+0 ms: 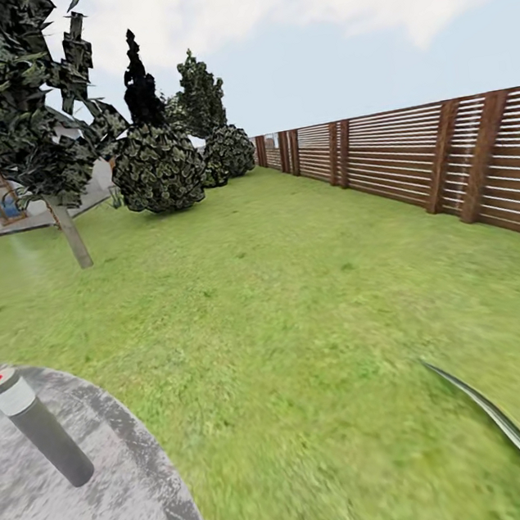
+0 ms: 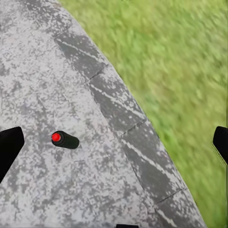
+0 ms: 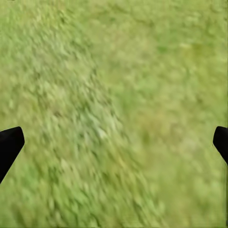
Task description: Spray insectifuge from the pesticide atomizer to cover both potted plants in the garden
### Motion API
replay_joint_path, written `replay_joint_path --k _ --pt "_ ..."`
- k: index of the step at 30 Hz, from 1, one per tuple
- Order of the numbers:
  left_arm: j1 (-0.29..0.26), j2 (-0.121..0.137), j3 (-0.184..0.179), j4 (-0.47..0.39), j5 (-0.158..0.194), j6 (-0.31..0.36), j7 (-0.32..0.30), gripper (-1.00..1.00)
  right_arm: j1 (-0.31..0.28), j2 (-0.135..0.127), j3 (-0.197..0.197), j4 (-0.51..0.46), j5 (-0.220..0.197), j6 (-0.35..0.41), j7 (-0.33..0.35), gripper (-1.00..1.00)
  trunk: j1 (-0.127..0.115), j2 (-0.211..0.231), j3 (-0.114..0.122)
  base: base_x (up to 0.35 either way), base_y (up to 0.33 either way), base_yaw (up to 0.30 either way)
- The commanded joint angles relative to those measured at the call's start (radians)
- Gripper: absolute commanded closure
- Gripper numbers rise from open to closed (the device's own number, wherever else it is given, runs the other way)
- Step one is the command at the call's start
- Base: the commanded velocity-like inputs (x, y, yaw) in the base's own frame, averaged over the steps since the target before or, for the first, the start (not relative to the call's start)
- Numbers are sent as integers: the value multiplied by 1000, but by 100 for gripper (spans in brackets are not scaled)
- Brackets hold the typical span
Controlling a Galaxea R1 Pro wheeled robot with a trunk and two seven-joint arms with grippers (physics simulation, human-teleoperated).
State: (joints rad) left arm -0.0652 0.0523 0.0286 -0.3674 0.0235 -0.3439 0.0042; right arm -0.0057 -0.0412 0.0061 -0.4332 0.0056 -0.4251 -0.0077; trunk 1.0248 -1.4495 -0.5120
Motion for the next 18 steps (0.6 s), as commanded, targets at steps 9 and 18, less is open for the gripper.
replay_joint_path --k 9,18 --pt "-1 0 1 0 3 -4 0 -100 0 0 0 1 1 -3 -1 -100 0 0 2 138 -296 268" --pt "-1 1 2 -2 3 -4 1 -100 0 0 0 1 1 -3 -1 -100 0 0 5 148 -294 268"
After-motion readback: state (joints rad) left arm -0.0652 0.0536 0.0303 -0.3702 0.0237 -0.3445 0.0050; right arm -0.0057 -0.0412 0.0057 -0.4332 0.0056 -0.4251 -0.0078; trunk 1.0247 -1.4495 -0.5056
